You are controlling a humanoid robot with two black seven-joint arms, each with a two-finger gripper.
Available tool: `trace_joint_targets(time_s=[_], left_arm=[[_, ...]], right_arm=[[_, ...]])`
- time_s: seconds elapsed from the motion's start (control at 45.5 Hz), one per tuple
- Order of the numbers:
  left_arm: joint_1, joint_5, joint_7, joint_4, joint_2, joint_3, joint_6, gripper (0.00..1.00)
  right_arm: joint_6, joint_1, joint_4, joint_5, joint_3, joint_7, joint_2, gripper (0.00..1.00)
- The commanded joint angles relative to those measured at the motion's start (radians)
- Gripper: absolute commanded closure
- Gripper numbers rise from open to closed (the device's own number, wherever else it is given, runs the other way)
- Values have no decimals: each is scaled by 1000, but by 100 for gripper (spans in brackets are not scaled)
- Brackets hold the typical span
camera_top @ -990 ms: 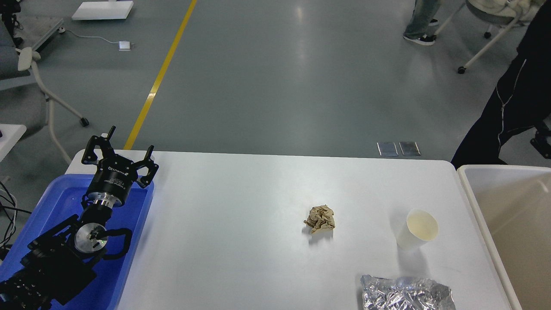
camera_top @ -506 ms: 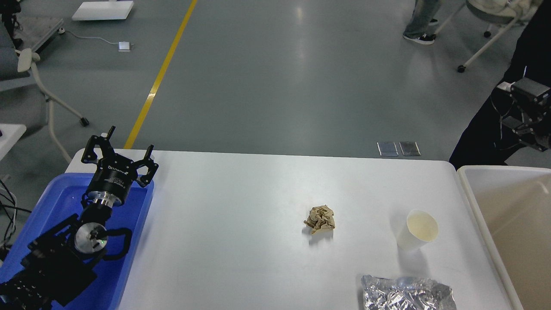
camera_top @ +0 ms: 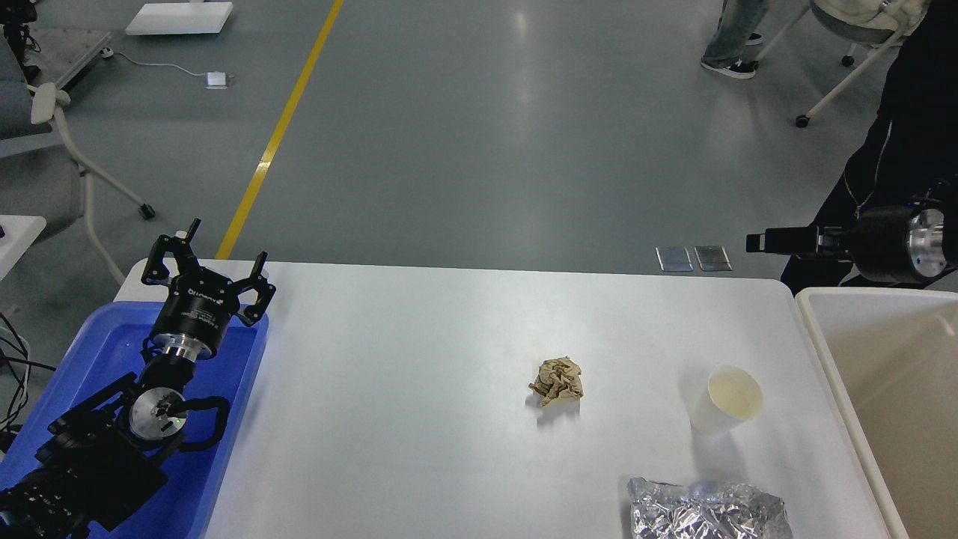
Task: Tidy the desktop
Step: 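Reach the right gripper across the table toward the white paper cup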
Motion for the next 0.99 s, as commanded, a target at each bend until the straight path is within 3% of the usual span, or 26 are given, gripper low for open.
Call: trace_joint_targets(time_s=[0.0, 0.594, 0.968], left_arm=[[0, 0, 0, 0, 0, -1, 0, 0], [0, 0, 0, 0, 0, -1, 0, 0], [0, 0, 0, 0, 0, -1, 0, 0]], right_arm=[[-13, 11, 112, -312, -76, 0, 2, 0], [-228, -202, -29, -381, -70, -11, 76, 0], [-269, -269, -82, -379, -65, -13, 149, 1]])
